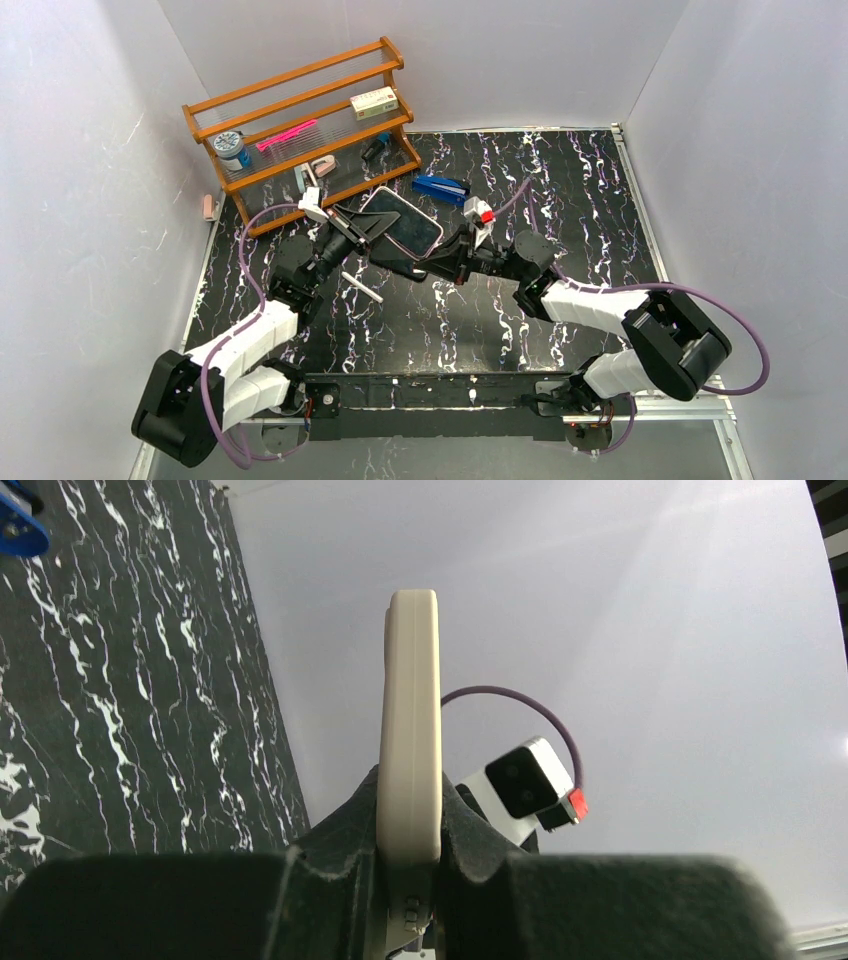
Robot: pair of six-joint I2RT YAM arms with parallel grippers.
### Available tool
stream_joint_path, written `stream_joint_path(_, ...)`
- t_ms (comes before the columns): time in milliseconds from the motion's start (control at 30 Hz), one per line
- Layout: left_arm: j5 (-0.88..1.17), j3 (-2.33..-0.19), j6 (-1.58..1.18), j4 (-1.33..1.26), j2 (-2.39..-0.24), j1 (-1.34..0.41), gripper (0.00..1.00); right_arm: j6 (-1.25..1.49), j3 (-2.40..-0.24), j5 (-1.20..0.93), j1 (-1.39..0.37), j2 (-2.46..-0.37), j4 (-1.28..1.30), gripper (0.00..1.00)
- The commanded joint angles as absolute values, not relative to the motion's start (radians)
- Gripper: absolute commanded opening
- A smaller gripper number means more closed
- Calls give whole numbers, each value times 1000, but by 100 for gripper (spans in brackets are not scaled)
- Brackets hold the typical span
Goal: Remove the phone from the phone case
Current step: Remove the phone case from the phone.
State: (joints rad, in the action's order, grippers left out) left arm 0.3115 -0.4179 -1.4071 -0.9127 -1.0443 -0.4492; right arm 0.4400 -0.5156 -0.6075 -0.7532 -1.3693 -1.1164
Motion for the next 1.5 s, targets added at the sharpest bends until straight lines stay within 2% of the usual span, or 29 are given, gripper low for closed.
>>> stream_joint_path(0, 452, -481, -1394, -939, -1060, -471, 0, 220, -626, -554, -760, -1372, -1027, 1)
stream_joint_path(67, 467, -485, -1340, -933, -1067, -468, 0, 216, -623, -557, -758, -1384, -1019, 10)
stream_joint_path(200, 534, -505, -1280, -927, -1094, -428, 0, 247, -566, -561, -745, -1385, -1021, 42)
stream_joint_path(300, 605, -535, -1222, -916, -1109, -386, 0, 269, -503, -577, -722, -1358, -1017, 60)
stream_joint_path(467, 782, -612, -1096, -844, -1134, -313, 0, 224, -470, -624, -704, -1267, -873, 86)
stream_joint_path(567, 874, -660, -1002, -778, -1143, -290, 0, 167, -500, -641, -703, -1218, -739, 93)
stream_joint_path(767, 967, -762, -802, -547, -1148, -288, 0, 63, -527, -703, -703, -1153, -662, 98)
stream_joint_path(1033, 1032, -831, -637, -368, -1134, -288, 0, -138, -651, -910, -703, -1198, -545, 94)
stream_joint_path(1267, 1066, -846, -577, -332, -1121, -290, 0, -178, -806, -1007, -708, -1305, -392, 80)
stream_joint_path(1467, 1078, -857, -556, -310, -1109, -291, 0, -199, -838, -1049, -714, -1339, -356, 66)
